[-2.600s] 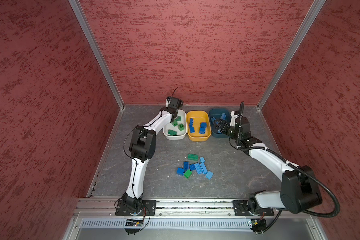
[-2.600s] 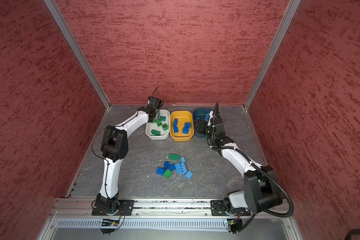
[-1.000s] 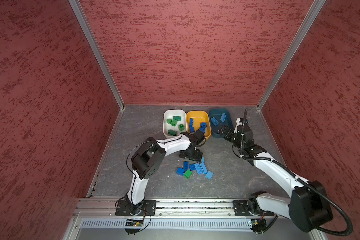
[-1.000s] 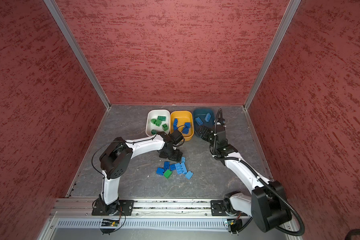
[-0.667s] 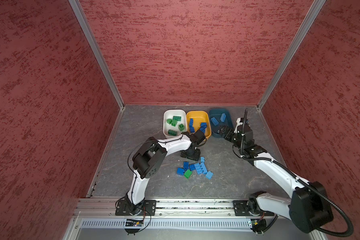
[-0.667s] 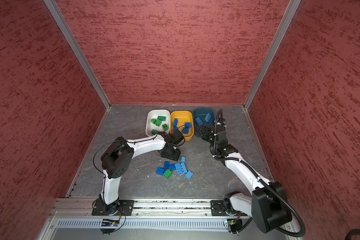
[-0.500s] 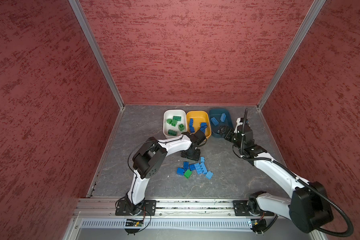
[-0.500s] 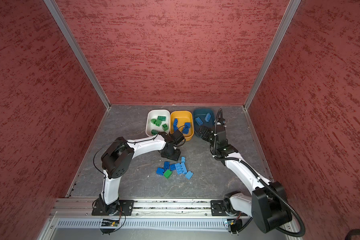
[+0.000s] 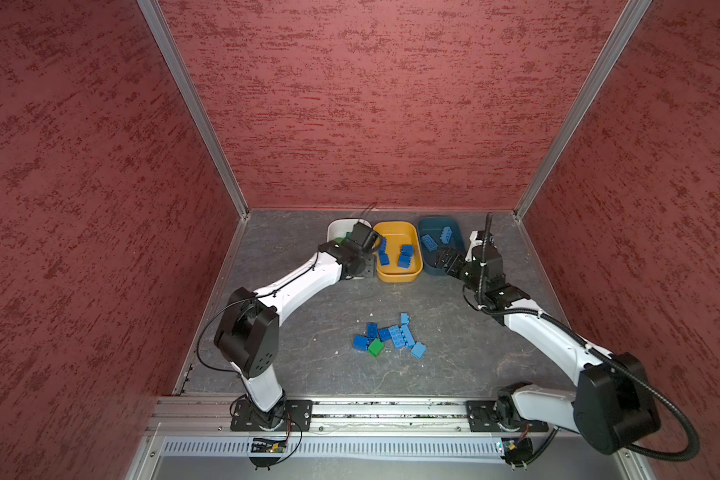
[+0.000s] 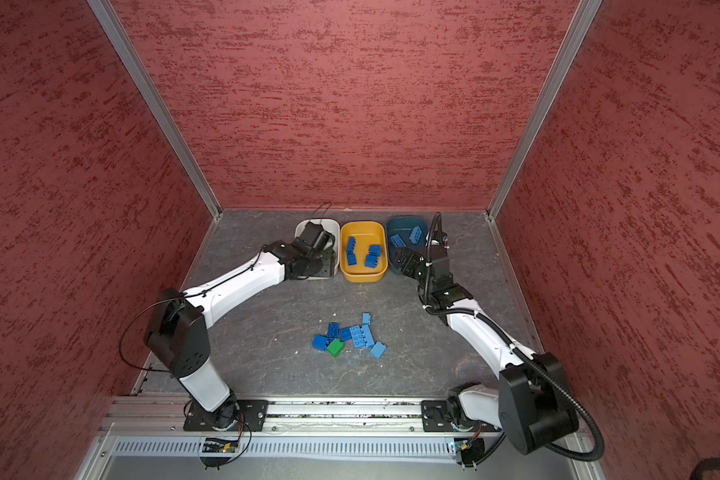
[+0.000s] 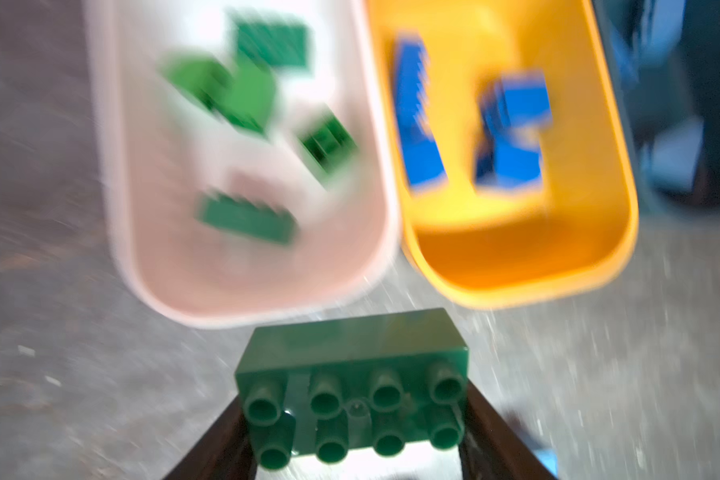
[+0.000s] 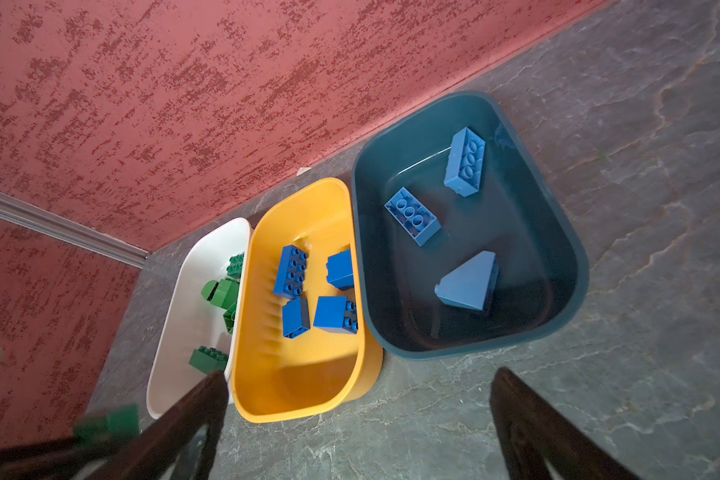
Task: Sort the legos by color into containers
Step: 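Drop the green brick in the white bin while the right gripper grasps light blue brick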
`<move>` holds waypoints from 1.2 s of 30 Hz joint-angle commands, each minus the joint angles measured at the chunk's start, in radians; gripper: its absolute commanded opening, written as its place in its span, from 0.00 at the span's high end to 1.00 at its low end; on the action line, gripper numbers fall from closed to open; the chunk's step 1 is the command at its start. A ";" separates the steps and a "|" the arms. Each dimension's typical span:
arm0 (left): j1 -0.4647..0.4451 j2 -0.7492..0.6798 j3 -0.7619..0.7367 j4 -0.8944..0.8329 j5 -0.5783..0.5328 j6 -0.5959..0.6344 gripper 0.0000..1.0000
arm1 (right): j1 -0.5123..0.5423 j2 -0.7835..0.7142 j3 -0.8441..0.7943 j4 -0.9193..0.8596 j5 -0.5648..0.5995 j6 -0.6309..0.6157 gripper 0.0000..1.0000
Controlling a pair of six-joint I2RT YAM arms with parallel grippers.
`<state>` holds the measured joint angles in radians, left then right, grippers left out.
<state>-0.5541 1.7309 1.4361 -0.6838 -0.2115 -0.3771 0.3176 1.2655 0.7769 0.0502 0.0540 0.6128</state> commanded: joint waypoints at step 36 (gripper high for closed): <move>0.090 -0.307 -0.333 0.315 -0.055 -0.159 0.00 | 0.531 0.436 0.274 -0.570 0.225 0.118 0.05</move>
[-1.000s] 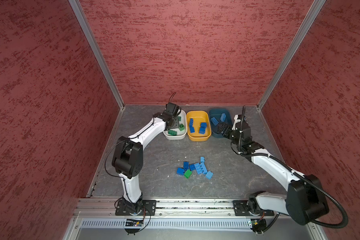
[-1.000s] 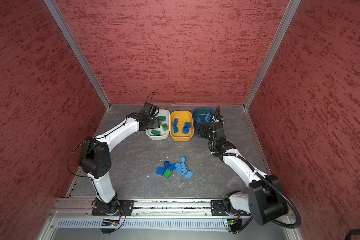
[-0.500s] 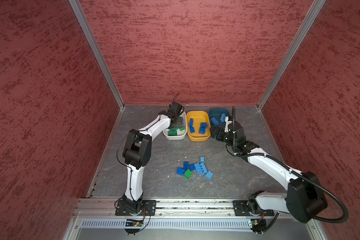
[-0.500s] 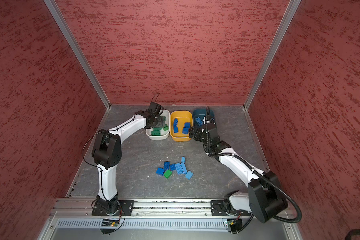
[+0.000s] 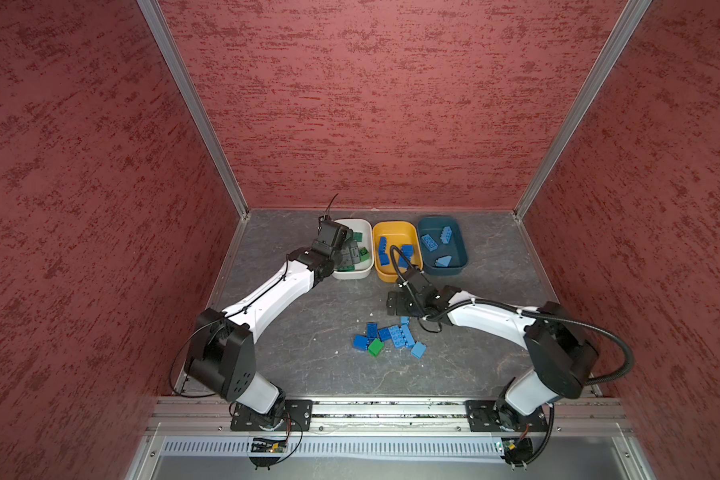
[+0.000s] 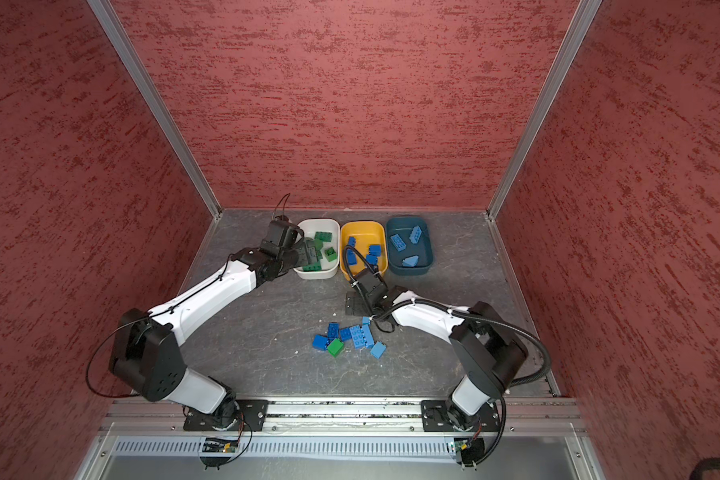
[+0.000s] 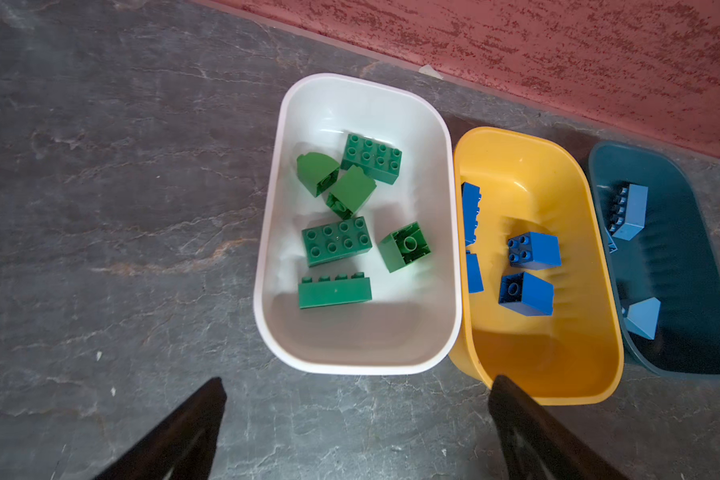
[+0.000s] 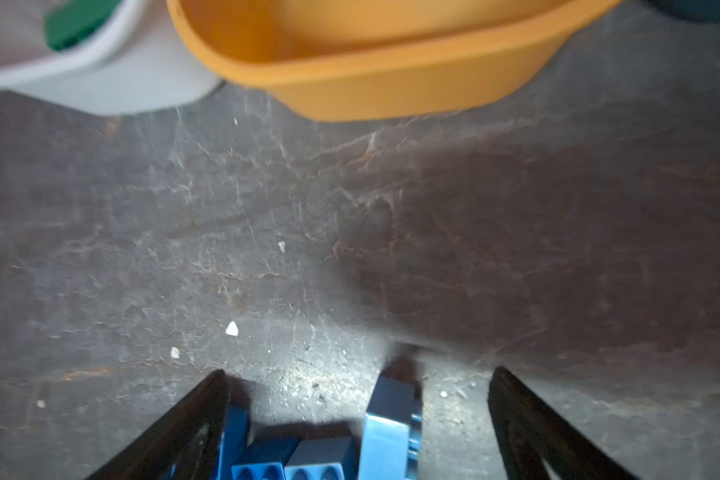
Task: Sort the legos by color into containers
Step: 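Drop the green brick in the white bin while the right gripper grasps light blue brick, then carry the light blue brick with the right gripper and release into teal bin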
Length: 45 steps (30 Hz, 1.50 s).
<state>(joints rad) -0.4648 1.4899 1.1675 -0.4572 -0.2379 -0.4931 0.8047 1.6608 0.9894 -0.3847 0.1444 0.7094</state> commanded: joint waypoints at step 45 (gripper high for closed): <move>0.006 -0.212 -0.226 0.188 -0.075 -0.086 0.01 | -0.490 0.061 0.220 0.212 0.032 -0.335 0.78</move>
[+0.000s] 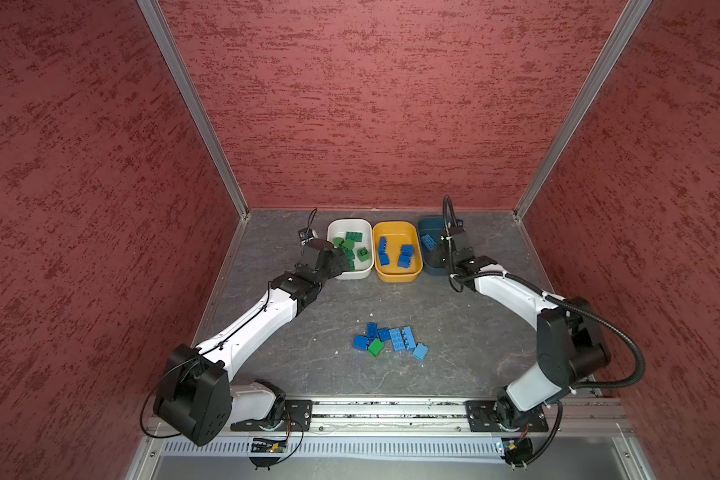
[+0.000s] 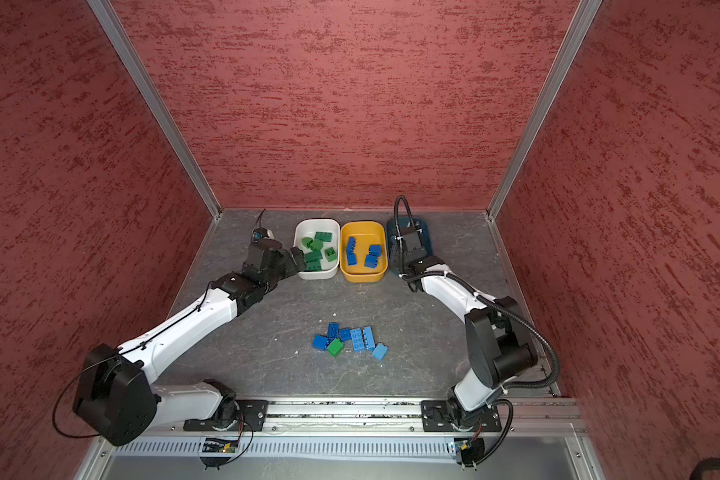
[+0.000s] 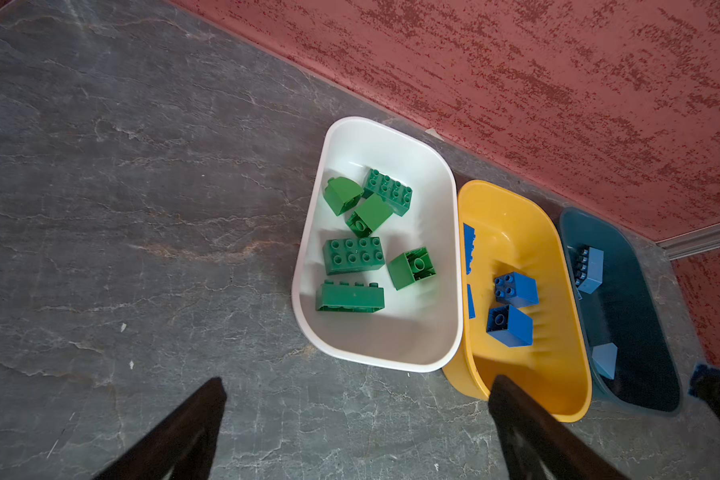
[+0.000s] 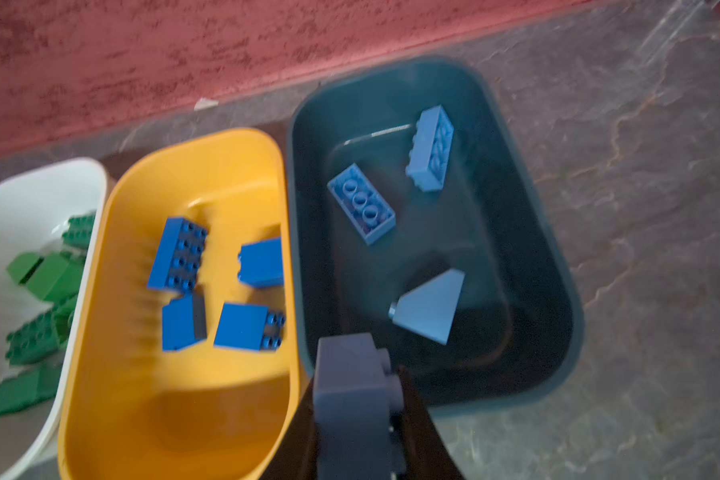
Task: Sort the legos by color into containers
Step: 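Carry the light blue brick with the right gripper and release into teal bin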
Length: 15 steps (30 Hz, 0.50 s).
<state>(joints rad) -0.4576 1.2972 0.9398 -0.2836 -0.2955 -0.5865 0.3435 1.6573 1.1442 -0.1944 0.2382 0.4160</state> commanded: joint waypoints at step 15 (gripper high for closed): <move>0.003 -0.045 -0.015 0.012 -0.003 0.010 0.01 | -0.069 0.278 0.277 -0.097 -0.203 -0.055 0.49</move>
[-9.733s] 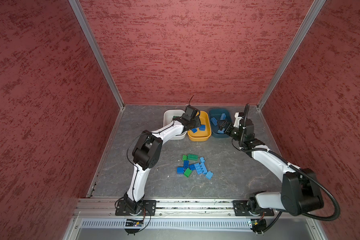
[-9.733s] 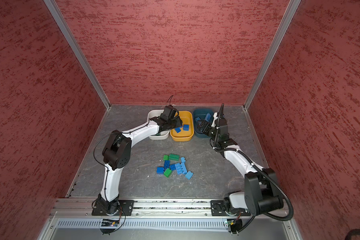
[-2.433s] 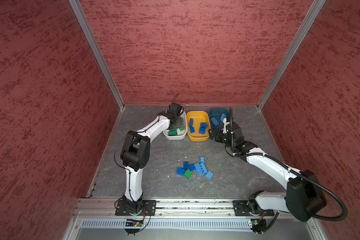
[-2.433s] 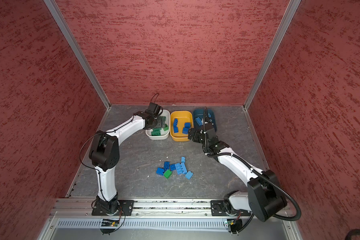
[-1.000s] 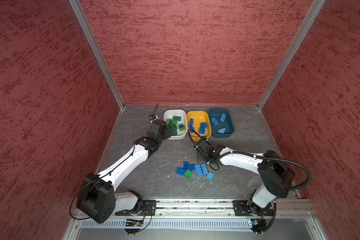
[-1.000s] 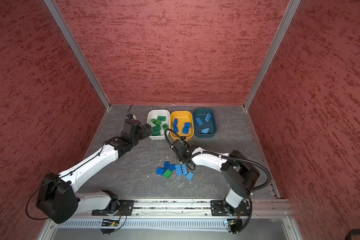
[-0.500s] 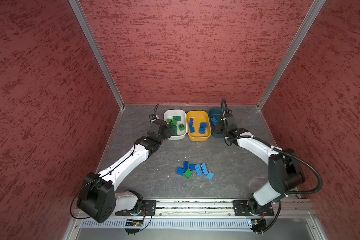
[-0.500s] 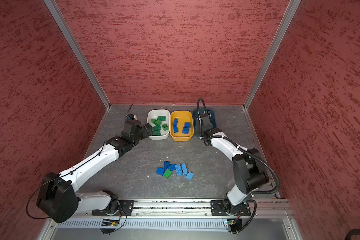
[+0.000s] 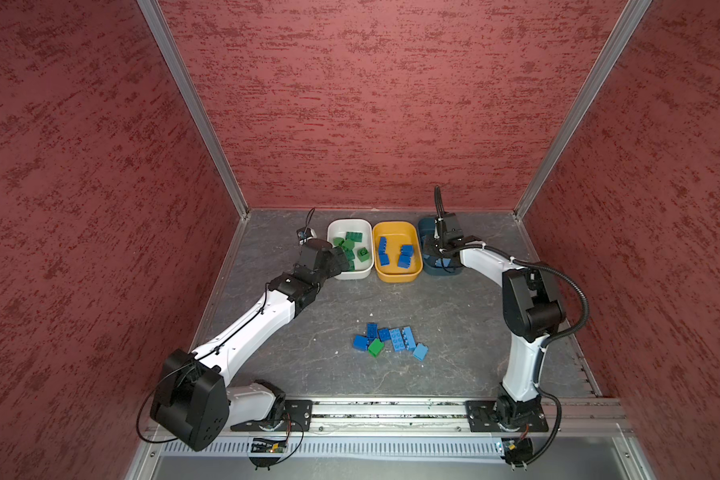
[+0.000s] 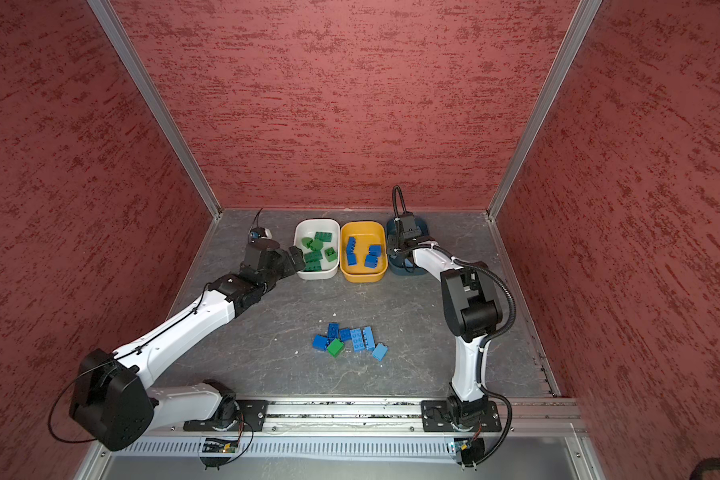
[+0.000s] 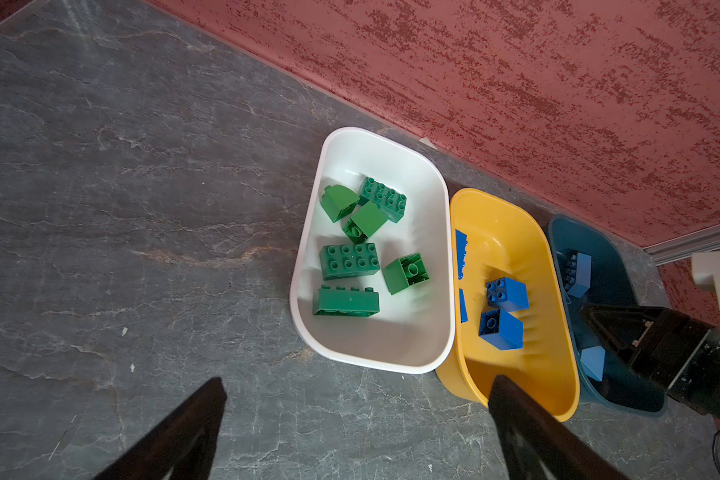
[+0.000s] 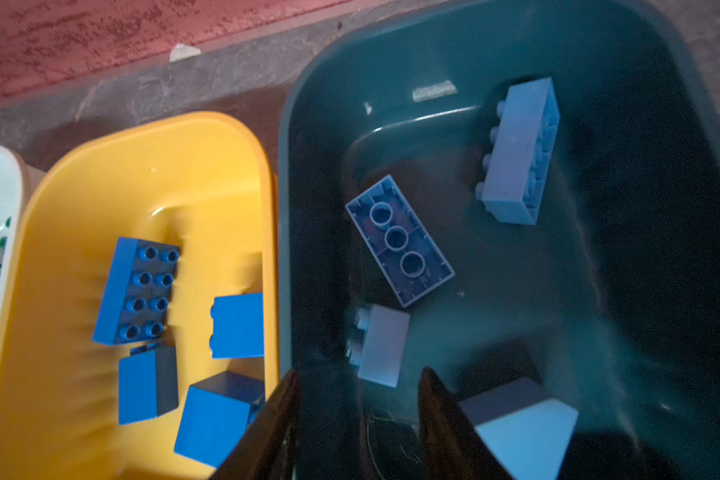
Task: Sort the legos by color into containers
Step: 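Carry the light blue brick with the right gripper and release into teal bin, then lower the right gripper to the pile and grasp a light blue 2x4 brick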
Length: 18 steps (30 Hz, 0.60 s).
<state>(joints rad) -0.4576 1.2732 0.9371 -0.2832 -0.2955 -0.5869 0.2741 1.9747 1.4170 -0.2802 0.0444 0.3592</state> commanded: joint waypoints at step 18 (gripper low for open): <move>0.002 0.060 0.011 0.078 0.080 0.010 0.01 | 0.112 -0.513 -0.422 -0.125 -0.084 0.091 0.29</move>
<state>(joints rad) -0.4572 1.3155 0.9352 -0.2317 -0.2420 -0.5865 0.3454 1.5185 1.0458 -0.3424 0.0162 0.4126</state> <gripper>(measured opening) 0.995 0.708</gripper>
